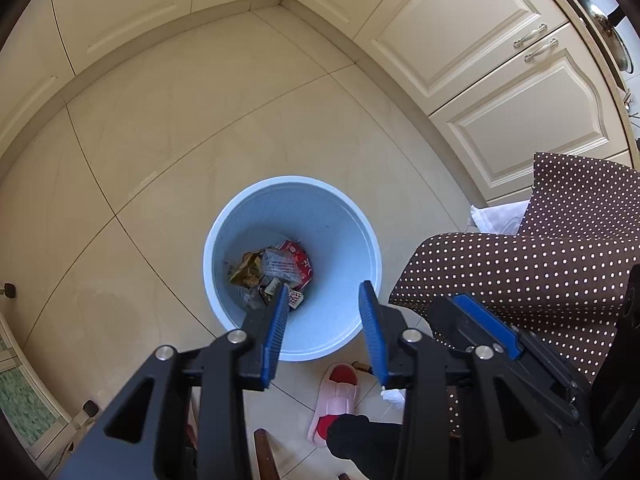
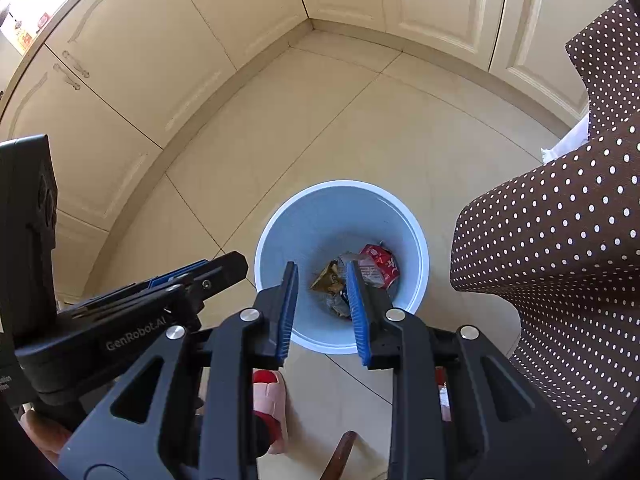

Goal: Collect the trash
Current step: 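Carry both items over the blue bucket and open both tools to drop them, then move both open tools back over the table of trash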

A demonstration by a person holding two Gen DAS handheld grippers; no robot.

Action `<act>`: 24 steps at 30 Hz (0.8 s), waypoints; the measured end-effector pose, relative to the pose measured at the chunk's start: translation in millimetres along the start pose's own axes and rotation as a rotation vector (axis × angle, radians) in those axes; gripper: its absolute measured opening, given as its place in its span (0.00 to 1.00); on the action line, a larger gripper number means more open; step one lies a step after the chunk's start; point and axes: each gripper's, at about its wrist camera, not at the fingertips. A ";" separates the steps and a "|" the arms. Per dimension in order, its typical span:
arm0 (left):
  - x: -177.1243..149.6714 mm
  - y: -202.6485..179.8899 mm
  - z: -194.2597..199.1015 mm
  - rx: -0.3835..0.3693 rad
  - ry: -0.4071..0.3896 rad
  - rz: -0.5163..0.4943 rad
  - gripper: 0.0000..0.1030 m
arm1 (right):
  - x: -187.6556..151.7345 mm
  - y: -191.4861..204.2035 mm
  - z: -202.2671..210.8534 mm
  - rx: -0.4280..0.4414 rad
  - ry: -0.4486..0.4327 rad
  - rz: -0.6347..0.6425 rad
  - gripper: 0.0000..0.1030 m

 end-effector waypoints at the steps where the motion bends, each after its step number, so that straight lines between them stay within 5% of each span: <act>1: -0.1 -0.6 -0.2 -0.001 0.001 -0.002 0.35 | -0.6 -0.4 1.0 0.000 0.000 -0.002 0.25; 10: -12.0 -23.6 30.2 -0.044 -0.040 -0.051 0.35 | -1.5 2.6 49.3 -0.014 -0.064 0.014 0.26; 18: -35.6 -88.2 123.2 -0.105 -0.205 -0.159 0.41 | -11.4 1.3 172.8 -0.032 -0.262 0.058 0.27; 22: -52.4 -142.6 174.1 -0.125 -0.303 -0.243 0.51 | -27.7 -9.3 253.2 -0.052 -0.393 0.084 0.45; 24: -66.5 -178.9 196.4 -0.137 -0.346 -0.303 0.57 | -38.3 -19.8 290.7 -0.077 -0.458 0.086 0.45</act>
Point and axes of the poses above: each gripper's, at about its wrist camera, not at the fingertips, and z roughly against the way its jaws point, y to its left, x to its top, and after that the axes turned 1 degree about -x, right-handed
